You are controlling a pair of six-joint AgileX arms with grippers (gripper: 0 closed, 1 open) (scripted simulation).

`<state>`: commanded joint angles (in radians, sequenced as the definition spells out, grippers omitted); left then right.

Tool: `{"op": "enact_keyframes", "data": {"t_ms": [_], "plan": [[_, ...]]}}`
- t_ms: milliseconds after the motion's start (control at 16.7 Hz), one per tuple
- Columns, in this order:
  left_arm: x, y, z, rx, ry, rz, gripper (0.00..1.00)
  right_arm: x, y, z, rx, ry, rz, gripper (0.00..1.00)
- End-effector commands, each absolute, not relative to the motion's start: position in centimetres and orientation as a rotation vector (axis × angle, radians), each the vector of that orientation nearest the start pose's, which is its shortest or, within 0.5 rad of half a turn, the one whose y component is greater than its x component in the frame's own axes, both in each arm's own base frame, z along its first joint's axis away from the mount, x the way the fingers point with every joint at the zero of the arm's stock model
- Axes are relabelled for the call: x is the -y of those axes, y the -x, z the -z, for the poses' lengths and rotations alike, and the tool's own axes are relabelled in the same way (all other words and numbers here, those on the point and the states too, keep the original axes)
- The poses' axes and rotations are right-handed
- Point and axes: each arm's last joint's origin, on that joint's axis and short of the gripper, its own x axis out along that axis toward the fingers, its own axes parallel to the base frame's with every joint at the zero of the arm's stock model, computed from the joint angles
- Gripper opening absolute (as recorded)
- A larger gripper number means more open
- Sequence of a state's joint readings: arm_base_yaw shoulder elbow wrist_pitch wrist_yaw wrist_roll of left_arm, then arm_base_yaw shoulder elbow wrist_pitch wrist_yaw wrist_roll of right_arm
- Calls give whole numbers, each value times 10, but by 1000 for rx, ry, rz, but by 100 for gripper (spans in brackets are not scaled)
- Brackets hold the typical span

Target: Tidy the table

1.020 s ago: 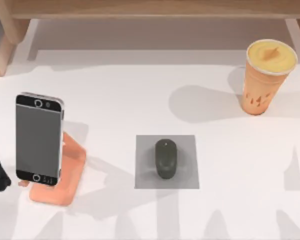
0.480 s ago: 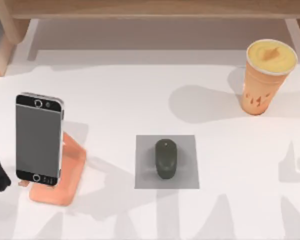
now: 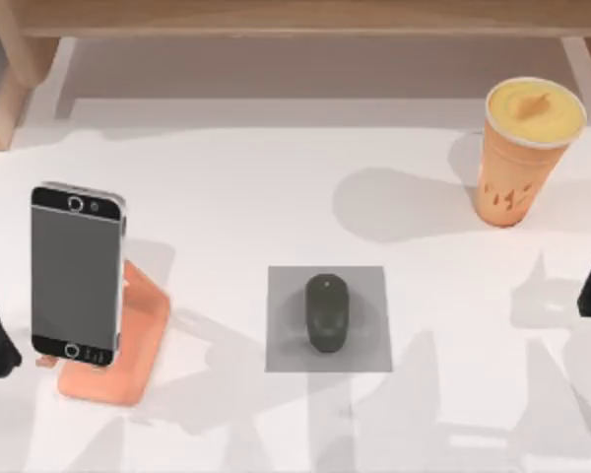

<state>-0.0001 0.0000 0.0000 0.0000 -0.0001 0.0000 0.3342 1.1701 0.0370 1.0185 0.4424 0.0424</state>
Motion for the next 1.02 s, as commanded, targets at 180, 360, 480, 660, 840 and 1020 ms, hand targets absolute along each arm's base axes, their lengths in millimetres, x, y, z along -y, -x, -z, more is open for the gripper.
{"op": "enact_keyframes", "data": {"t_ms": [180, 360, 480, 660, 840, 1020], "plan": [[1, -106, -160, 0, 0, 0, 100, -63, -194, -125, -98, 22, 94, 100], [1, -106, -160, 0, 0, 0, 100, -81, -219, -109, -90, 27, 73, 100], [1, -106, -160, 0, 0, 0, 100, -92, -236, -97, -81, 28, 56, 100], [1, -106, -160, 0, 0, 0, 100, -103, -260, -78, -62, 26, 32, 100], [1, -106, -160, 0, 0, 0, 100, -108, -282, -65, -30, 19, 21, 100], [1, -106, -160, 0, 0, 0, 100, -110, -295, -61, -1, 12, 16, 100]]}}
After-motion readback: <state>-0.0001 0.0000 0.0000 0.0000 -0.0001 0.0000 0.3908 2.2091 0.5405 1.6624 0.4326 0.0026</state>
